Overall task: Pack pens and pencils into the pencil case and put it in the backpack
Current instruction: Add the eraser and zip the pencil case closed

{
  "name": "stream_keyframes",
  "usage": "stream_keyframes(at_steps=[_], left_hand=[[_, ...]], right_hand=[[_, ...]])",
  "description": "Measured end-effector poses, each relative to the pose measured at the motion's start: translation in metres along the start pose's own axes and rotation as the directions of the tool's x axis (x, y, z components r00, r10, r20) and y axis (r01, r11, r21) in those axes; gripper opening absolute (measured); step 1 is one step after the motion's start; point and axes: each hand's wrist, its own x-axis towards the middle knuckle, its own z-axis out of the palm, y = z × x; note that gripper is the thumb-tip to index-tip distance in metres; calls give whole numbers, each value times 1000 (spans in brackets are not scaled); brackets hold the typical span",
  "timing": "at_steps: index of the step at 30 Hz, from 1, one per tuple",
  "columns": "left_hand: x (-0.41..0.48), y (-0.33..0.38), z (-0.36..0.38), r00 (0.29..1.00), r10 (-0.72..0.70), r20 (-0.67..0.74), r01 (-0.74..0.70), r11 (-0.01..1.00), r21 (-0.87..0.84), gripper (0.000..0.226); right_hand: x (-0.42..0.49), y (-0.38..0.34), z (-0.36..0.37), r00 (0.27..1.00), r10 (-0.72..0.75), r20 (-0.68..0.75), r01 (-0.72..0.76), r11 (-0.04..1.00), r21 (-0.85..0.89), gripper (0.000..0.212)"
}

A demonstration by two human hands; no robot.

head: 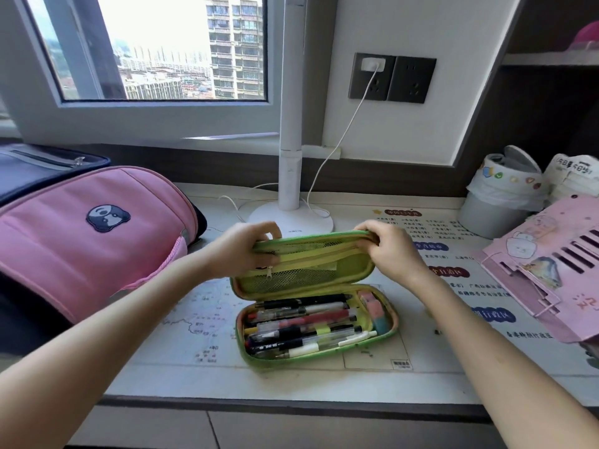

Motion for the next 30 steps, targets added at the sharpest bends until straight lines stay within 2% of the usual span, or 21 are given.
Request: stream_keyframes(at_steps=[3,5,8,11,15,18,21,22,24,28,30], left_hand=[[-17,14,0,990,72,-125,-68,997,38,21],[-34,24,8,974,151,-169,-134,985,106,24],[-60,30,26,953,283,-107,-265,952,155,33],[-75,25,40,931,365,-21,-355,914,195,40],[-83,8,50,911,410,-54,-393,899,195,46],[-91,-10,66,875,473,-106,-442,868,227,43],[-97,-18,80,840,519,-158,-485,849,212,38],[-97,-18,82,830,529,-179,-491,844,217,37],[-96,-17,84,816,545,-194,-500,833,238,36],[-83,-22,80,823,546,-155,-512,832,213,35],[-71,-24,82,828,537,-158,-501,837,220,34]], right_hand=[[-22,-6,-17,992,-86,-87,84,996,-24,19],[-46,-2,-26,992,-107,-67,104,994,-45,23],[-83,13,-30,994,-105,23,107,991,-79,29],[-111,25,-25,993,-51,104,56,997,-46,44],[-132,33,-14,984,-145,102,156,982,-108,60],[-140,35,-7,972,-222,75,234,942,-240,56],[-137,21,-15,965,-252,70,261,904,-338,38],[-131,14,-17,963,-259,76,269,891,-366,39],[-117,-3,-13,950,-280,140,313,858,-408,55],[-90,-34,24,882,-247,402,421,796,-435,89],[-76,-35,38,870,-234,434,438,769,-465,95]])
